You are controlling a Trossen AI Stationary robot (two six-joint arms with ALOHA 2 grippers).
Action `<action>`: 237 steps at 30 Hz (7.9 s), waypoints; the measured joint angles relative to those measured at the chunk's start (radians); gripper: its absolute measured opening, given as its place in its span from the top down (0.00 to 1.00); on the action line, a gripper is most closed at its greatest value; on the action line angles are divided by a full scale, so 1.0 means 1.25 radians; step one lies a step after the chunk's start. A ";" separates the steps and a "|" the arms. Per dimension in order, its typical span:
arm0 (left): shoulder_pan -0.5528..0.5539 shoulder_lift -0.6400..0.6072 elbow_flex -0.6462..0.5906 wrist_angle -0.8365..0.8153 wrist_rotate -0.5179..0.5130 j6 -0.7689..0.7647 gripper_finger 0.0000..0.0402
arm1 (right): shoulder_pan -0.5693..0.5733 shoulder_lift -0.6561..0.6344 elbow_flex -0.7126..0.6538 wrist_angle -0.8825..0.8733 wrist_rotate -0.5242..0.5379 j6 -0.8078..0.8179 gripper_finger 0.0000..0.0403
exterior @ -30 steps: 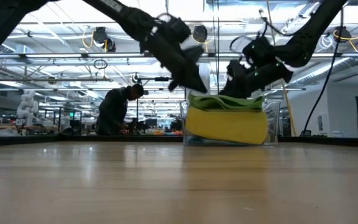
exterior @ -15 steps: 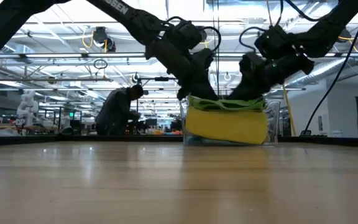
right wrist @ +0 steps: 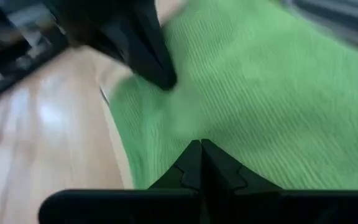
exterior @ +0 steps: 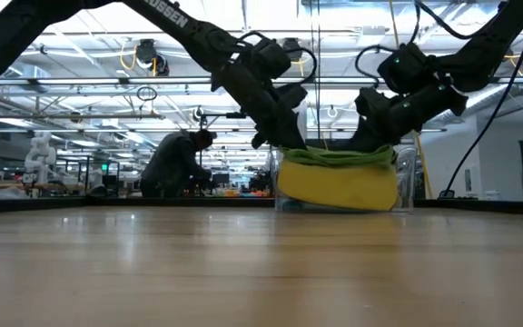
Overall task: Fold microfiber towels
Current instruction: Put the green towel in the transparent bin, then return to Home Position
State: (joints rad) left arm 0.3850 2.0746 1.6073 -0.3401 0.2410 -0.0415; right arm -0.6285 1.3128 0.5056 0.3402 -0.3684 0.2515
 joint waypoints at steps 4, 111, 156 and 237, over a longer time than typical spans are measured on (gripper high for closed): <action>0.022 -0.038 0.000 -0.004 0.053 -0.043 0.98 | 0.000 -0.029 0.003 0.055 -0.020 0.044 1.00; -0.426 -0.587 -0.464 0.005 -0.466 -0.361 0.98 | 0.515 -1.016 -0.390 -0.048 0.336 -0.275 1.00; -0.590 -1.007 -0.605 -0.185 -0.588 -0.323 0.99 | 0.509 -1.001 -0.392 -0.245 0.335 -0.336 1.00; -0.310 -1.658 -1.277 0.278 -0.188 -0.031 1.00 | 0.508 -0.997 -0.392 -0.240 0.335 -0.334 1.00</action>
State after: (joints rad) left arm -0.0029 0.0025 0.0116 0.0071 0.0060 -0.0808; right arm 0.0071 0.0669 0.0151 0.0406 0.0505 -0.1658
